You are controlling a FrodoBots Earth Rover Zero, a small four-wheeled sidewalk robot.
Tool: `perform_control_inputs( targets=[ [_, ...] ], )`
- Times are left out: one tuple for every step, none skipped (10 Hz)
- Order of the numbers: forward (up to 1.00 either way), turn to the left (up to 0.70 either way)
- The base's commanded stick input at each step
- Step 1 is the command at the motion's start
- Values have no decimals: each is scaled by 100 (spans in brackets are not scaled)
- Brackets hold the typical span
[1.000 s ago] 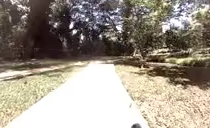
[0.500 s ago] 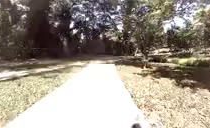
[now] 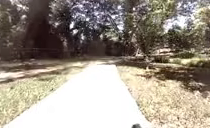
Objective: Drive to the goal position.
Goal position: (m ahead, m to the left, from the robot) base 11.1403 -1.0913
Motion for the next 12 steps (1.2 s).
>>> perform_control_inputs(
  targets=[
    [50, 0],
    [50, 0],
    [50, 0],
    [50, 0],
    [50, 0],
    [50, 0],
    [50, 0],
    [50, 0],
    [50, 0],
    [50, 0],
    [50, 0],
    [50, 0]
  ],
)
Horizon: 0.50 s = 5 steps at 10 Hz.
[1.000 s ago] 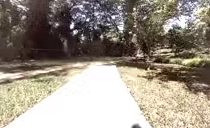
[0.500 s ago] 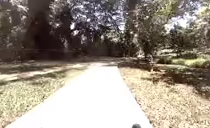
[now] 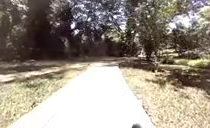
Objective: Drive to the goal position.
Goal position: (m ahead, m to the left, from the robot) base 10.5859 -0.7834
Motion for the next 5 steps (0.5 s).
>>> perform_control_inputs(
  targets=[
    [50, 0],
    [50, 0],
    [50, 0],
    [50, 0],
    [50, 0]
  ],
)
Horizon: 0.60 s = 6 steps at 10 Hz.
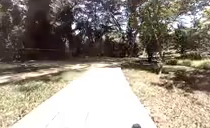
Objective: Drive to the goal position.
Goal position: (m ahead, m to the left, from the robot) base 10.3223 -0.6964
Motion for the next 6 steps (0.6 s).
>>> perform_control_inputs(
  targets=[
    [50, 0],
    [50, 0],
    [50, 0],
    [50, 0],
    [50, 0],
    [50, -13]
  ],
)
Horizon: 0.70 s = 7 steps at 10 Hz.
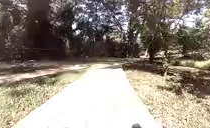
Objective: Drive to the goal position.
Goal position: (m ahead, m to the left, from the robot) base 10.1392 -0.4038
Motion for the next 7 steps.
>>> perform_control_inputs(
  targets=[
    [50, -37],
    [50, -50],
    [50, -50],
    [50, -50],
    [50, -41],
    [50, 0],
    [50, 0]
  ],
)
